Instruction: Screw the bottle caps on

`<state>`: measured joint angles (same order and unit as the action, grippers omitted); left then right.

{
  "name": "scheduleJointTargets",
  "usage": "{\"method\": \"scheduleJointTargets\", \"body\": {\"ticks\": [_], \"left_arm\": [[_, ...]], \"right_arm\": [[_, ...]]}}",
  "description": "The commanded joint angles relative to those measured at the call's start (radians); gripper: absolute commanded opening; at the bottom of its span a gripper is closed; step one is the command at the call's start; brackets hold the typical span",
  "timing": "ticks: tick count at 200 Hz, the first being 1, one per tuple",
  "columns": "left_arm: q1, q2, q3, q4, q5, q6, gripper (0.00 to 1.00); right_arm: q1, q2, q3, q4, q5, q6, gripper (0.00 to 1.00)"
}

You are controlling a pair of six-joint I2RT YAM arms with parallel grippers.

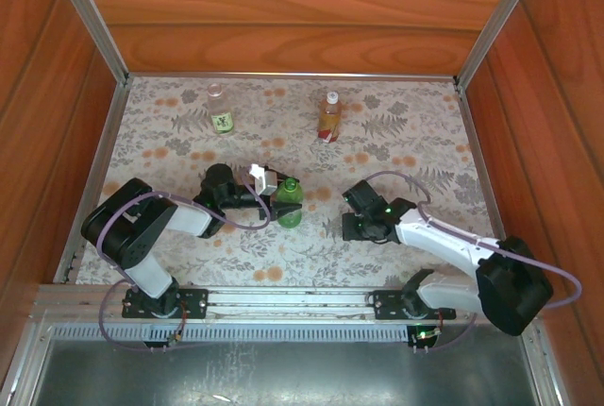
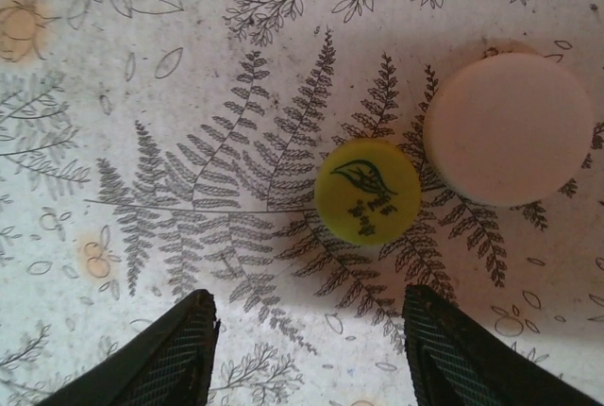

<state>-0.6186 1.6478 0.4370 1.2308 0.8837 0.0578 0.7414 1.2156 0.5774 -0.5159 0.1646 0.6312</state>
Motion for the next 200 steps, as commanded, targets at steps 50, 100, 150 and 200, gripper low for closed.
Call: {"method": "scheduleJointTargets", "body": {"ticks": [50, 100, 150, 200], "left_arm": [[0.003, -0.006, -0.024, -0.043, -0.017, 0.048, 0.66], [0.004, -0.001, -0.025, -0.045, -0.024, 0.056, 0.66], [0.007, -0.002, -0.027, -0.048, -0.023, 0.055, 0.66], [0.007, -0.001, -0.023, -0.05, -0.014, 0.048, 0.66]], "right_arm": [[0.0, 0.15, 0.09, -0.042, 0.09, 0.009, 0.55], [-0.02, 0.194, 0.081, 0.051, 0.108, -0.01, 0.54], [-0.021, 0.199, 0.053, 0.105, 0.124, -0.017, 0.49], [-0.021, 0.187, 0.036, 0.092, 0.137, -0.02, 0.44]]}}
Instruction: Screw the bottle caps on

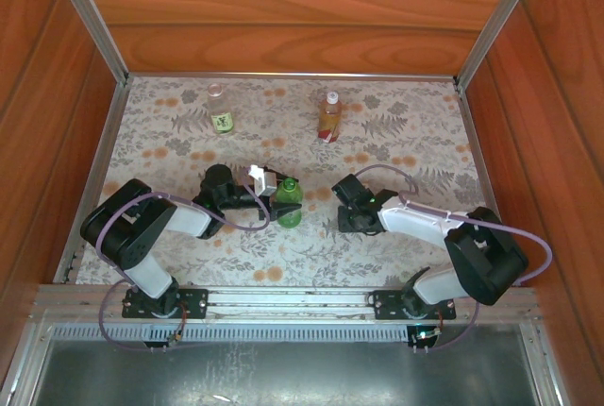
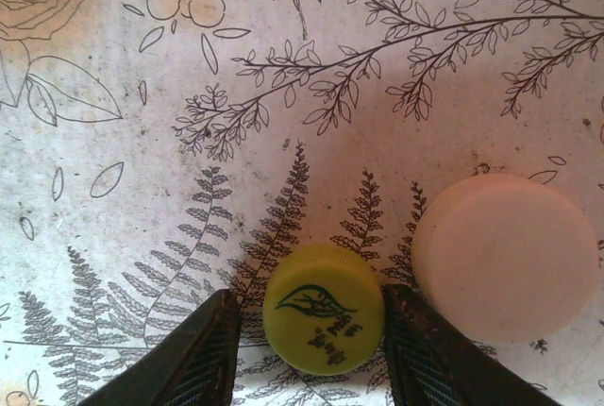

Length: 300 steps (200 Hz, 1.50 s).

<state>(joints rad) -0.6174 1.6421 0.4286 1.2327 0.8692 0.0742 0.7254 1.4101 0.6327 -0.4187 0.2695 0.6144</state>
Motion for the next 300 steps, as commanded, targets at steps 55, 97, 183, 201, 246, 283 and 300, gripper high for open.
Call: {"method": "scheduleJointTargets", "body": {"ticks": [55, 97, 183, 201, 246, 283, 300], "left_arm": [[0.006, 0.004, -0.014, -0.053, 0.004, 0.025, 0.66], [0.006, 0.004, -0.013, -0.053, 0.006, 0.024, 0.66], [0.008, 0.003, -0.014, -0.056, 0.007, 0.023, 0.66], [0.008, 0.002, -0.012, -0.056, 0.007, 0.025, 0.66], [0.009, 0.007, -0.011, -0.056, 0.009, 0.026, 0.66], [0.008, 0.006, -0.009, -0.058, 0.01, 0.024, 0.66], [0.008, 0.009, -0.007, -0.058, 0.012, 0.024, 0.66]], "right_arm": [[-0.005, 0.013, -0.018, 0.001, 0.034, -0.013, 0.42], [-0.005, -0.004, -0.015, -0.018, 0.033, -0.027, 0.36], [0.009, -0.061, 0.066, -0.13, -0.018, -0.086, 0.35], [0.019, -0.08, 0.112, -0.186, -0.039, -0.105, 0.35], [0.058, -0.1, 0.294, -0.357, -0.071, -0.176, 0.35], [0.096, -0.07, 0.502, -0.507, -0.078, -0.24, 0.36], [0.117, -0.052, 0.588, -0.552, -0.07, -0.266, 0.36]]}}
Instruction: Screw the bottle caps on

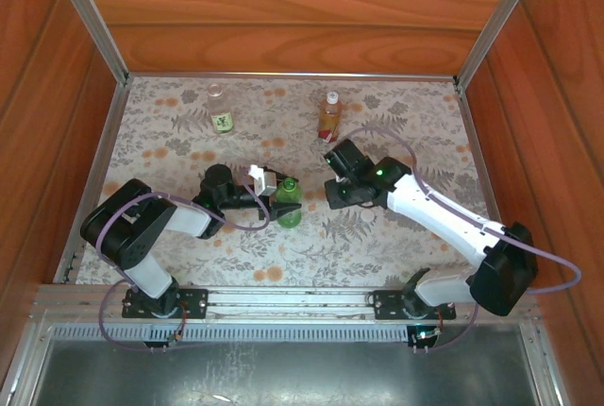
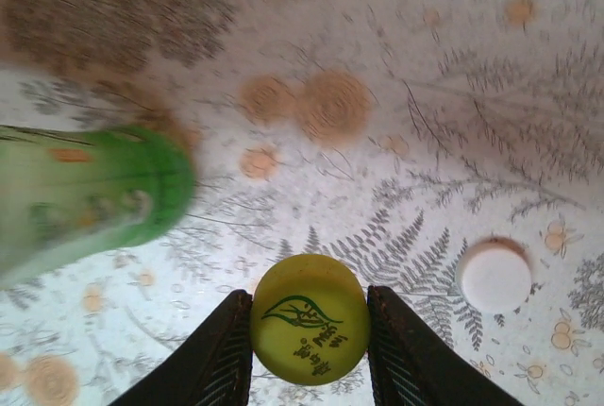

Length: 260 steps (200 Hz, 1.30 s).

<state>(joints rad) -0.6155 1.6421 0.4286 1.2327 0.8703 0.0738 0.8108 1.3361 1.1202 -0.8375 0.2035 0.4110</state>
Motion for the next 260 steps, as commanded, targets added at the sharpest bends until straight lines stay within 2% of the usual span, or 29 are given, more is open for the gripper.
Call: {"method": "scheduleJointTargets", "body": {"ticks": [1, 63, 142, 220, 260], "left_arm": [[0.006, 0.009, -0.006, -0.058, 0.011, 0.023, 0.66], [0.006, 0.013, -0.003, -0.06, 0.015, 0.024, 0.66], [0.006, 0.023, -0.004, -0.06, 0.018, 0.029, 0.65], [0.006, 0.02, -0.01, -0.061, 0.013, 0.032, 0.62], [0.007, 0.019, -0.008, -0.062, 0.012, 0.033, 0.63]], "right_arm": [[0.032, 0.022, 0.105, -0.136, -0.003, -0.063, 0.36], [0.094, 0.073, 0.372, -0.213, -0.015, -0.156, 0.36], [0.164, 0.237, 0.624, -0.321, -0.067, -0.253, 0.37], [0.185, 0.35, 0.689, -0.345, -0.1, -0.282, 0.37], [0.184, 0.361, 0.69, -0.373, -0.103, -0.284, 0.37]]}}
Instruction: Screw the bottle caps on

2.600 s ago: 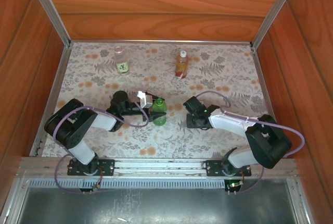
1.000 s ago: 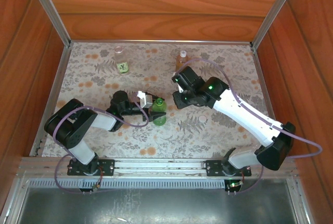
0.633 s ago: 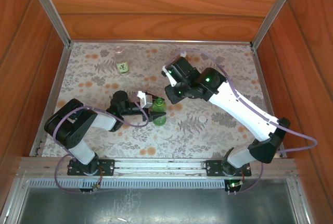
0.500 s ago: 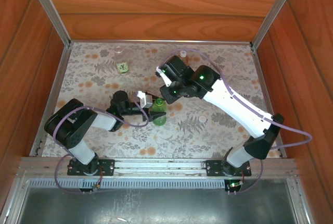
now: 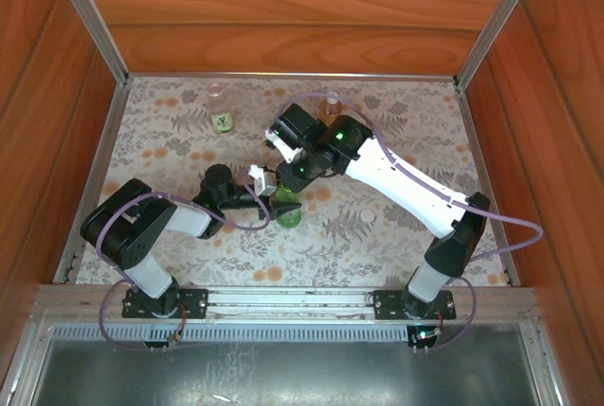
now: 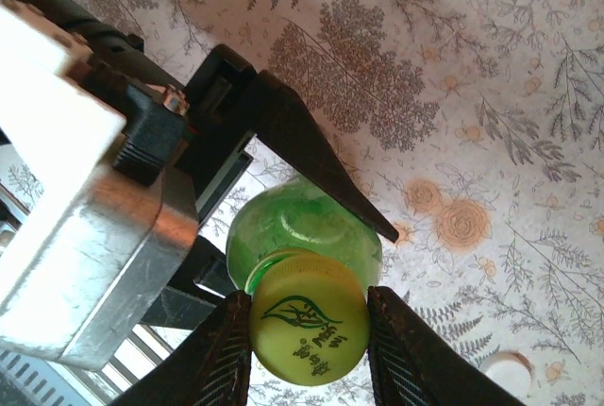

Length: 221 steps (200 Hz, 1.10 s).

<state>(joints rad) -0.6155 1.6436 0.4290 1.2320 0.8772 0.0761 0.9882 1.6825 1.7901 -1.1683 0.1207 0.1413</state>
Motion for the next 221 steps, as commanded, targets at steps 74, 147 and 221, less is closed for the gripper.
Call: {"method": "scheduleJointTargets", "body": {"ticks": [74, 147, 221], "left_arm": [[0.008, 0.017, -0.009, -0.062, 0.003, 0.031, 0.66], [0.008, 0.019, -0.009, -0.062, 0.012, 0.028, 0.66], [0.007, 0.02, -0.008, -0.062, 0.014, 0.028, 0.66]], "right_arm": [[0.009, 0.035, 0.025, -0.056, -0.044, -0.025, 0.37], [0.009, 0.058, 0.034, -0.047, -0.063, -0.045, 0.36], [0.029, 0.118, 0.108, -0.144, -0.036, -0.085, 0.35]]}}
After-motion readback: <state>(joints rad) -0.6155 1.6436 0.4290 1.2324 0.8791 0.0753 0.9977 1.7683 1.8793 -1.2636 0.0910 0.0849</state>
